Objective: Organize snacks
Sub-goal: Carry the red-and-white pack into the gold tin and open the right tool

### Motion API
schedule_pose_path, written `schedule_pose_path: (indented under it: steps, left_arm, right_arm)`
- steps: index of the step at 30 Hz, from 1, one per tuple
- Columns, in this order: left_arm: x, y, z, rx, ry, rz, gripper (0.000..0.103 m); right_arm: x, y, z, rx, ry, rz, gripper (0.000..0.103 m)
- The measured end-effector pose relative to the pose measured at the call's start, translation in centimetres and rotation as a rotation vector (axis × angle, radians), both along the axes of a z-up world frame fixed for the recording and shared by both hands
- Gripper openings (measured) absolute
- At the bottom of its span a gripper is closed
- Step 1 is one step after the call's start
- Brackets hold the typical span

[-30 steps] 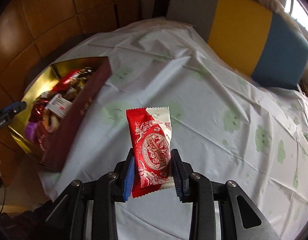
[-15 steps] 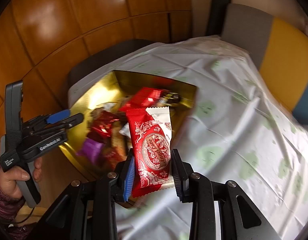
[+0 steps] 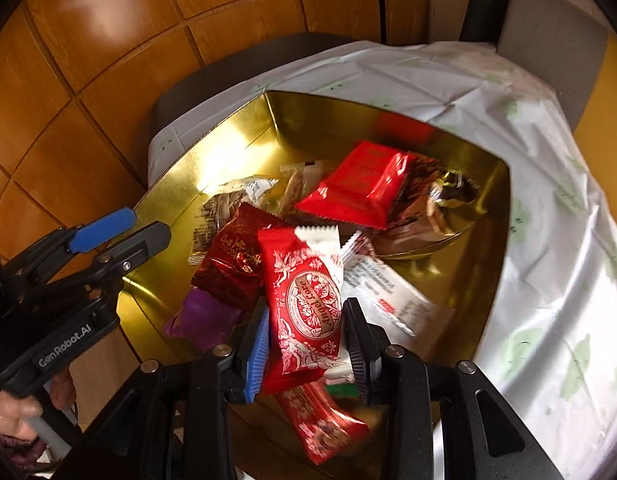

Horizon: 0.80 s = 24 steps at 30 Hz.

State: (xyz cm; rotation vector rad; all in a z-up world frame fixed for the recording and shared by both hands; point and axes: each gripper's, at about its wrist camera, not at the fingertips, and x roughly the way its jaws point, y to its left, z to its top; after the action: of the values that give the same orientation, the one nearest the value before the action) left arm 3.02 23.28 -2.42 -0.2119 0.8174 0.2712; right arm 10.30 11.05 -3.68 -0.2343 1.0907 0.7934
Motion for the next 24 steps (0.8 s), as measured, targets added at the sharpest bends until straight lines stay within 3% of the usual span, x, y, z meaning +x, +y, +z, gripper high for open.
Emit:
schedule_pose_path:
  steps: [2, 4, 7, 10, 14, 16, 24]
  left_arm:
    - [0.1, 0.1, -0.2, -0.001, 0.003, 0.004, 0.050]
    - [0.2, 0.2, -0.4, -0.008, 0.006, 0.008, 0.050]
    - [0.3, 0.0, -0.7, -0.009, 0.010, 0.004, 0.050]
    - [0.4, -0.3, -0.8, -0.009, 0.015, -0.002, 0.050]
    - [0.4, -0.7, -0.7, 0.004, 0.017, -0.005, 0.052]
    - [0.3, -0.7, -0.6, 0.004, 0.018, 0.001, 0.059]
    - [-0.1, -0.8, 0.0, 0.023, 0.001, 0.024, 0.059]
  right_arm:
    - [-0.2, -0.3, 0.0, 0.009, -0.001, 0.002, 0.048]
    - [-0.4, -0.8, 0.2, 0.032, -0.005, -0.004, 0.050]
    - [-0.8, -1.2, 0.2, 0.040, -0.025, -0.008, 0.050]
    - [-1.4, -0.9, 0.0, 0.021, -0.037, 0.017, 0.039]
    - [-1.5, -0.5, 0.0, 0.001, -0.083, -0.002, 0.034]
    - [-1.2, -0.4, -0.2, 0.004, -0.076, -0.016, 0.034]
    - [-1.1, -1.4, 0.0, 0.044, -0.045, -0.054, 0.038]
